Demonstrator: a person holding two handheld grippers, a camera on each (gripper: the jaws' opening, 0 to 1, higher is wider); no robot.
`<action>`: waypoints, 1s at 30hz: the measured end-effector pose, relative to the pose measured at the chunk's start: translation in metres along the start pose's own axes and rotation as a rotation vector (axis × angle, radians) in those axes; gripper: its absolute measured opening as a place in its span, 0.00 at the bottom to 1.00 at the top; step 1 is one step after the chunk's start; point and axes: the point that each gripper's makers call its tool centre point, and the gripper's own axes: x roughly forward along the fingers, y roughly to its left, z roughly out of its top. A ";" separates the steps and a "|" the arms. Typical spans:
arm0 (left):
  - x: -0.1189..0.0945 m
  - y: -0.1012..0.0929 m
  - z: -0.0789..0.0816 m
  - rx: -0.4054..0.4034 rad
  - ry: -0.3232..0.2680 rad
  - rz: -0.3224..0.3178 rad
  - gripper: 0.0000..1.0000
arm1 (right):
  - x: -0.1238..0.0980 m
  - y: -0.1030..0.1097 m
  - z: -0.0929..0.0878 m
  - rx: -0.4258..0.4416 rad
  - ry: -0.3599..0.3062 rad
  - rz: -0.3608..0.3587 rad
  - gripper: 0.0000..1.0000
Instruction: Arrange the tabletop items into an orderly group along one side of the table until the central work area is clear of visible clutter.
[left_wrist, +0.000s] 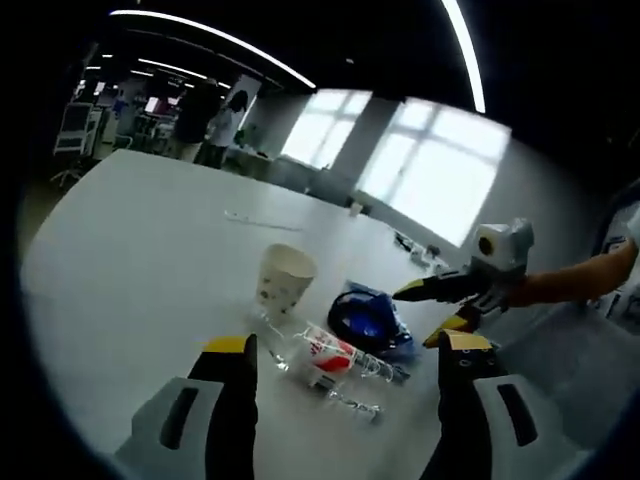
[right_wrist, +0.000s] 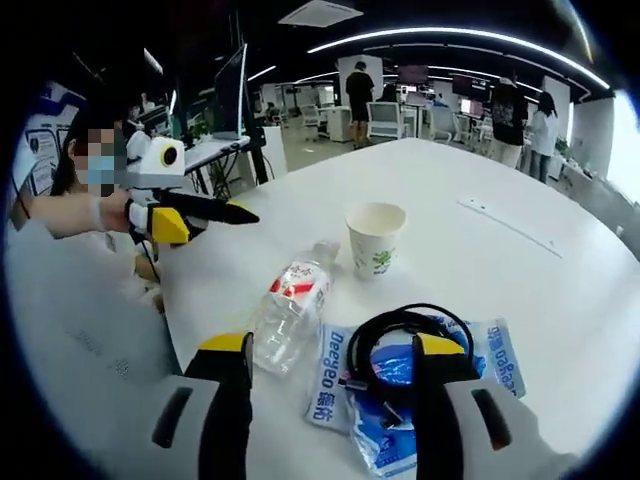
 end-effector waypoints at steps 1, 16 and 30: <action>0.000 0.000 0.000 -0.003 -0.001 0.000 0.72 | 0.001 0.001 0.000 -0.001 0.001 0.002 0.62; 0.003 0.008 -0.001 -0.054 -0.015 -0.015 0.71 | 0.022 0.019 0.004 0.056 0.072 0.003 0.55; 0.008 0.013 -0.002 -0.098 -0.029 -0.012 0.70 | 0.045 0.038 0.009 0.024 0.155 0.021 0.53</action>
